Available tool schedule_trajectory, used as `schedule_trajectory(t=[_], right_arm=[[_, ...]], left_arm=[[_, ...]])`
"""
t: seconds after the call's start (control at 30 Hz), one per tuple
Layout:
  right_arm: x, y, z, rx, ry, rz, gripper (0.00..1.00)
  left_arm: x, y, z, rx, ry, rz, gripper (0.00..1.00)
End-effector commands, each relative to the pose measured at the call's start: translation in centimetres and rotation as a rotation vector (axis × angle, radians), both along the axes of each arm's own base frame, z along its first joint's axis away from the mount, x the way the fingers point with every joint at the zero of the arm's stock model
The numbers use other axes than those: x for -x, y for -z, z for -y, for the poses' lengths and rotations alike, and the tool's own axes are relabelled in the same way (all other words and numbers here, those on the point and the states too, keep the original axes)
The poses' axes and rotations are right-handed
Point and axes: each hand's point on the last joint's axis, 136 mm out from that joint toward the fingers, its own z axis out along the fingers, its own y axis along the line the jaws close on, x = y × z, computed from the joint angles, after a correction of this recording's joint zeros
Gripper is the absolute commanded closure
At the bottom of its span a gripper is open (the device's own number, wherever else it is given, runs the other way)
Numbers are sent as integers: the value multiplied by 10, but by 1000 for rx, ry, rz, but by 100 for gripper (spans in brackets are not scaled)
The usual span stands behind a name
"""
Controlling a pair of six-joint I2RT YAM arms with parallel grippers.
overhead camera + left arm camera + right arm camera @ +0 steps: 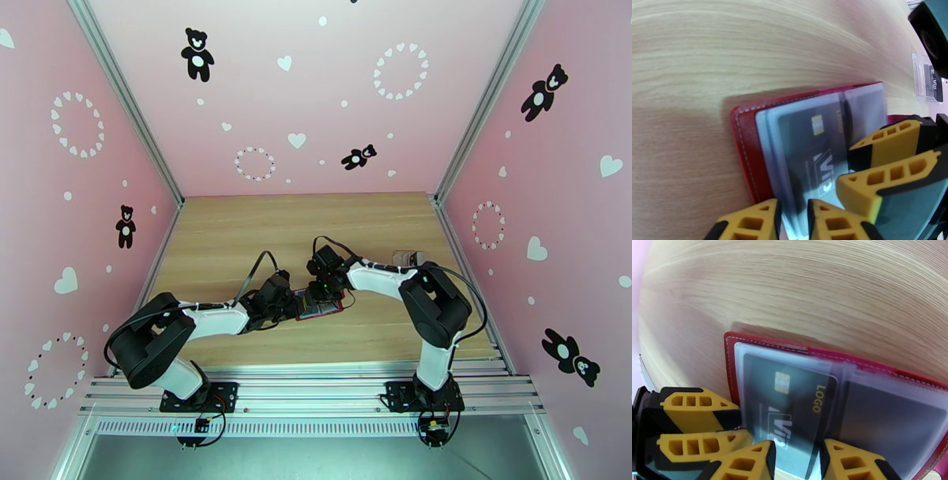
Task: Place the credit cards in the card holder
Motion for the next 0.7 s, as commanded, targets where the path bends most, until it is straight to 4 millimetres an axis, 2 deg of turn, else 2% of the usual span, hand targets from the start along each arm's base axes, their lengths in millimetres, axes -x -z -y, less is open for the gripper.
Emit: schedule_trajectory(t=[0.0, 0.17, 0.4, 0.5, 0.67], right_arm=[[6, 11, 0, 46, -37, -18, 63], [3, 5, 7, 70, -24, 14, 63], [-3, -27, 10, 45, -19, 94, 63], [-5, -23, 13, 72, -20, 94, 68], [-9, -7, 12, 103, -13, 73, 80]], left_arm=[[5, 2, -5, -11, 11, -3, 75], [5, -2, -7, -13, 9, 7, 75], [7, -12, -11, -8, 4, 26, 75], [7, -15, -12, -6, 2, 34, 75], [7, -17, -14, -10, -2, 38, 75]])
